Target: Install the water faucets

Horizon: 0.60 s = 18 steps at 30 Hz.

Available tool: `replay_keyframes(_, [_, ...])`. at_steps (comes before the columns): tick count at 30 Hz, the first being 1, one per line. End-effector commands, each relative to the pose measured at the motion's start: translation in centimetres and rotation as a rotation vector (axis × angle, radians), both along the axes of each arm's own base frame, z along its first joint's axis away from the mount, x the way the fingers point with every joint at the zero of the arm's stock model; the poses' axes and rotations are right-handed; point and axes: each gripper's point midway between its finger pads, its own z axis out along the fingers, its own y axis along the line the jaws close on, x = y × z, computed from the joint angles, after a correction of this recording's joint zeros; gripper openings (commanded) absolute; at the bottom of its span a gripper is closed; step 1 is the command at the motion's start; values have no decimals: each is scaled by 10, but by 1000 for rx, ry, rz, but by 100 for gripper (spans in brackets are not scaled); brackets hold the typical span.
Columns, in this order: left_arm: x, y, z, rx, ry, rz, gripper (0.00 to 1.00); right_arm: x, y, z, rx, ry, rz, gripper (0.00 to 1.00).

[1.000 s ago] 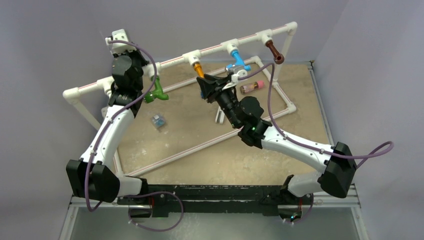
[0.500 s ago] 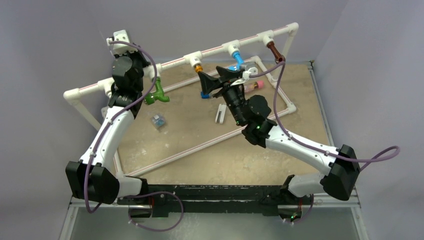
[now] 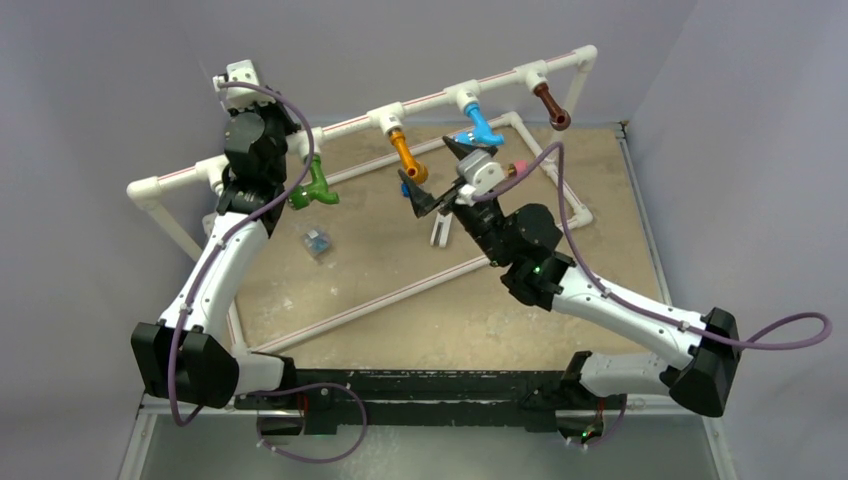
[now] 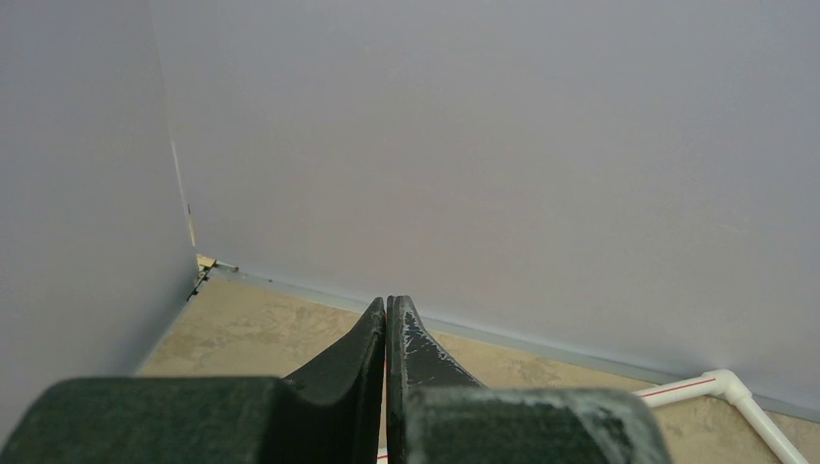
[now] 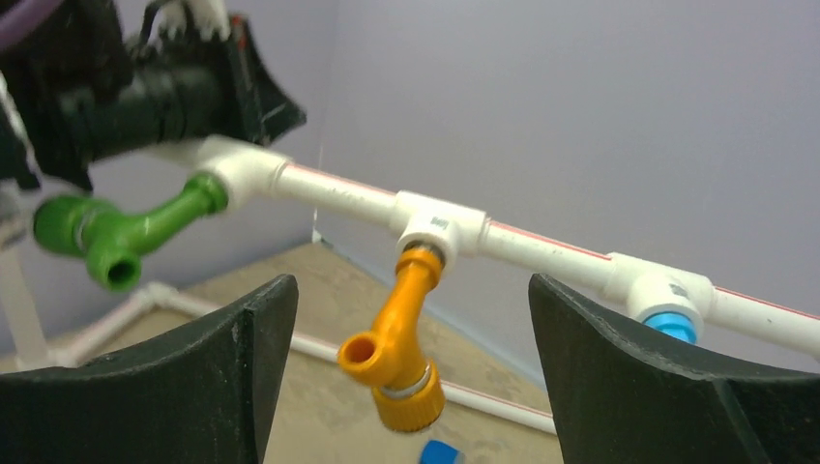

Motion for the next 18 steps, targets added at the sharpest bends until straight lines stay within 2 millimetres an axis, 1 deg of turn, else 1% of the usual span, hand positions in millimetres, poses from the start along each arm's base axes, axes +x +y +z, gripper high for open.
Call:
replay_keyframes(1, [-5,-13,-125,67,389,-70,0,-10,13,-17,-235,-152,-35,90])
replay_keyframes(3, [-5,-13,-125,66,388,-70,0,-6,15,-23,-280,-166,-85,91])
replay_keyframes(6, [-5,-14,-125,66,390,-71,0,5,17,-30,-290,-159,-149,91])
replay_keyframes(9, [-5,-13,-125,66,391,-69,0,16,17,-35,-274,-145,-209,91])
replay_keyframes(12, [-5,-13,-125,65,390,-73,0,25,19,-34,-244,-130,-249,90])
replay_keyframes(15, [-5,-14,-125,65,390,-73,0,34,18,-32,-218,-112,-298,87])
replay_keyframes(18, [-5,-13,-124,65,388,-72,0,40,18,-30,-195,-97,-333,81])
